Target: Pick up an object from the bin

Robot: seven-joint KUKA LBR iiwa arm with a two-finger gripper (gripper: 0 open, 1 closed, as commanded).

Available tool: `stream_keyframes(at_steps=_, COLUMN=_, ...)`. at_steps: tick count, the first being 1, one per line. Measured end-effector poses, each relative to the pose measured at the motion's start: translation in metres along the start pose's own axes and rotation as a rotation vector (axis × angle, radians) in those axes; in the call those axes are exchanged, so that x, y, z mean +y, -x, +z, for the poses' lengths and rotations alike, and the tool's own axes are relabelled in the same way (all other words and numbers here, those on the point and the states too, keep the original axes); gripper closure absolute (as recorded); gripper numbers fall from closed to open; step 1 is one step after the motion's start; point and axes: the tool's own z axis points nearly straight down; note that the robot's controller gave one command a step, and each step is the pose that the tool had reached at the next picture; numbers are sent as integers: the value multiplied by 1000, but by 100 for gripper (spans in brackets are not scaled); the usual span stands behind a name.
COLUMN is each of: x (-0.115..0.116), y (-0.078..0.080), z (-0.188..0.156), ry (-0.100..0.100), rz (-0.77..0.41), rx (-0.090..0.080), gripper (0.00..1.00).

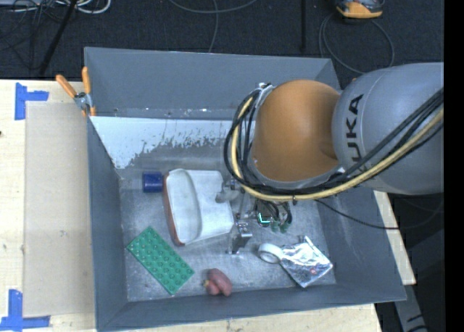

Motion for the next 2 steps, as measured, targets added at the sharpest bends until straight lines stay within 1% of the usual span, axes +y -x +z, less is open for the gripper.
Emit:
stream_keyframes(at_steps=1, x=95, y=-18, z=123, ry=-2, rz=-82, rx=-10, gripper=0)
stream_keyframes(at_steps=2, x=128, y=39, z=95, ry=3, rz=127, rx=-13, gripper=0)
